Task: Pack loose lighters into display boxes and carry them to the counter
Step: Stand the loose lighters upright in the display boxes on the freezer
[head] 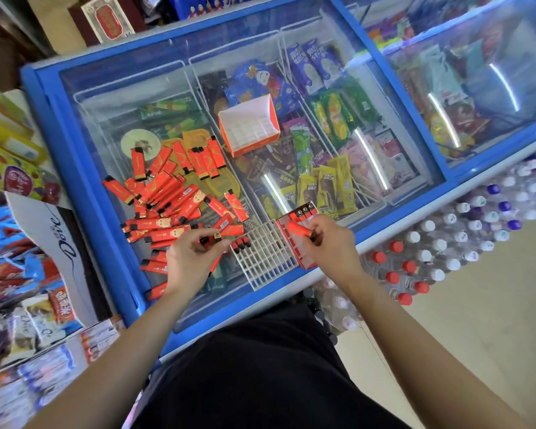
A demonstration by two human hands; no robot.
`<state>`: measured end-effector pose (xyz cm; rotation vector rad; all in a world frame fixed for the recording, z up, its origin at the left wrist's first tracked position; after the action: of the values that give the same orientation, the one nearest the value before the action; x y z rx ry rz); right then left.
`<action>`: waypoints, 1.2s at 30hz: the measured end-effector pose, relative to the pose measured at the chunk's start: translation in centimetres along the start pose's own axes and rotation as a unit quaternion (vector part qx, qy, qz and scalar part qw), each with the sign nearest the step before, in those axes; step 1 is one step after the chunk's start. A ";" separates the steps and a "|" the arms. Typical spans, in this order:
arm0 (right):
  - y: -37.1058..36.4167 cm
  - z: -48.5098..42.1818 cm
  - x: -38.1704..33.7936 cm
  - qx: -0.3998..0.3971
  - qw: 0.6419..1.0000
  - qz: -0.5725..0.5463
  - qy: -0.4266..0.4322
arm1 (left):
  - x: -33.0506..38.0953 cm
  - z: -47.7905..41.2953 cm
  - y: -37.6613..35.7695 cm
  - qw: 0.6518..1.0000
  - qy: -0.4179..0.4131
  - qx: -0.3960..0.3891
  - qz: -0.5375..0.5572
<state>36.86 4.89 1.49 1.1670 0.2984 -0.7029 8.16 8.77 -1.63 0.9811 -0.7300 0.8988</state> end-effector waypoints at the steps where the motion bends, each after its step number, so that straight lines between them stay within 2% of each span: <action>1: -0.2 -0.4 -0.3 0.009 1.000 0.015 0.004 | 0.3 0.3 0.3 1.000 -0.007 0.009 -0.004; 7: -1.5 -2.1 -0.2 0.067 0.993 0.080 0.060 | 2.3 2.1 1.3 0.998 -0.060 0.011 0.001; 10: -1.4 -1.7 -0.1 0.101 0.989 0.076 0.076 | 2.8 2.8 1.5 0.997 -0.076 0.017 0.015; 12: -1.3 -1.2 0.2 0.101 0.993 0.033 0.057 | 3.2 3.0 1.6 0.996 -0.080 0.018 0.017; 15: -1.3 -1.3 1.2 0.083 0.995 -0.051 -0.021 | 3.5 3.1 1.4 0.997 -0.076 0.014 0.014; 17: -1.2 -1.3 1.3 0.095 0.993 -0.066 -0.025 | 3.6 3.0 1.3 0.997 -0.075 0.009 0.017; 22: -0.8 -0.3 -0.3 0.136 0.984 -0.111 0.025 | 3.9 2.8 1.4 0.997 -0.077 0.006 0.000; 28: 0.5 -3.2 -5.0 0.091 0.978 -0.168 0.085 | 3.2 2.0 2.3 0.998 -0.054 0.022 0.001; 33: 1.4 -10.4 -9.4 0.065 0.979 -0.124 0.148 | 2.6 1.9 3.2 0.998 -0.028 0.047 0.035; 36: 2.1 -15.3 -11.1 0.078 0.980 -0.080 0.165 | 2.1 1.9 3.9 0.997 -0.009 0.059 0.058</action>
<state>31.98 23.15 3.36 1.4226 0.6300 -0.6804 5.40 8.70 2.37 1.0595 -0.7628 1.0455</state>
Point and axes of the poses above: each hand's wrist, its own z-axis away from the middle knuckle, its own y-axis out of the back of the hand, x = y × z, the point moved 4 cm from there along -z, towards the middle knuckle, and after that the axes turned 9 degrees about -x, right-handed, at the moved point
